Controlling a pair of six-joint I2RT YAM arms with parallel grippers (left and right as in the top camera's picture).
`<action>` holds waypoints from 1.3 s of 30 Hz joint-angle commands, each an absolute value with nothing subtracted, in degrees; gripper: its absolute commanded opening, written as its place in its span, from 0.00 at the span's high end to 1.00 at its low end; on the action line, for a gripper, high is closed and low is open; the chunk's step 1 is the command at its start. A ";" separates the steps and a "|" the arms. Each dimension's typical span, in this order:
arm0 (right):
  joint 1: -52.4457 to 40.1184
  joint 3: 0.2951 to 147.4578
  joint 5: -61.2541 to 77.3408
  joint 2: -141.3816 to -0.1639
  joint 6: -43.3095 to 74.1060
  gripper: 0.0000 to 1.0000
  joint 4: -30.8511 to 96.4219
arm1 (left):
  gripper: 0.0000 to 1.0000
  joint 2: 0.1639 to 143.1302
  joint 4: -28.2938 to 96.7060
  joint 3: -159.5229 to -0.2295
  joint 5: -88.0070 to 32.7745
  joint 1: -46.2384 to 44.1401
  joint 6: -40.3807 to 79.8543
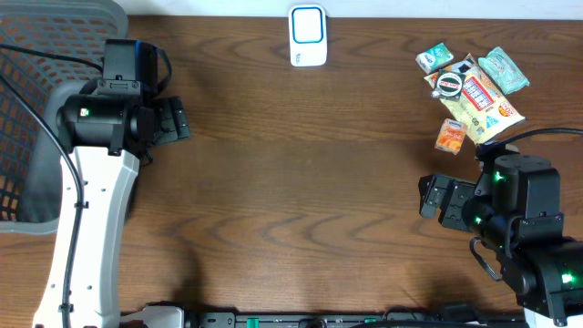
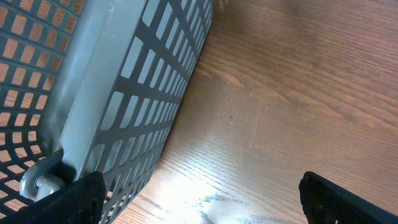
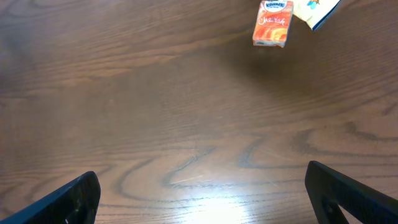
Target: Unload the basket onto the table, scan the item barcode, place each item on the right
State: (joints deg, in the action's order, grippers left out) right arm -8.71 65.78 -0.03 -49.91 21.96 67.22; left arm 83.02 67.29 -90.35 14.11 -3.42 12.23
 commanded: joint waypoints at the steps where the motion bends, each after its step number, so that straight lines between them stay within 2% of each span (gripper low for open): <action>1: -9.10 65.41 -0.95 -49.89 22.70 0.01 67.33 | 0.02 82.61 67.48 -90.87 15.07 -3.11 12.56; 39: -8.54 65.41 -0.95 -47.42 22.70 0.01 67.33 | 0.02 82.61 67.48 -90.87 15.07 -3.11 12.56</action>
State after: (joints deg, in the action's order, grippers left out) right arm -8.71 65.78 -0.03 -49.58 22.00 67.26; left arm 83.02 67.29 -90.35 14.11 -3.42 12.23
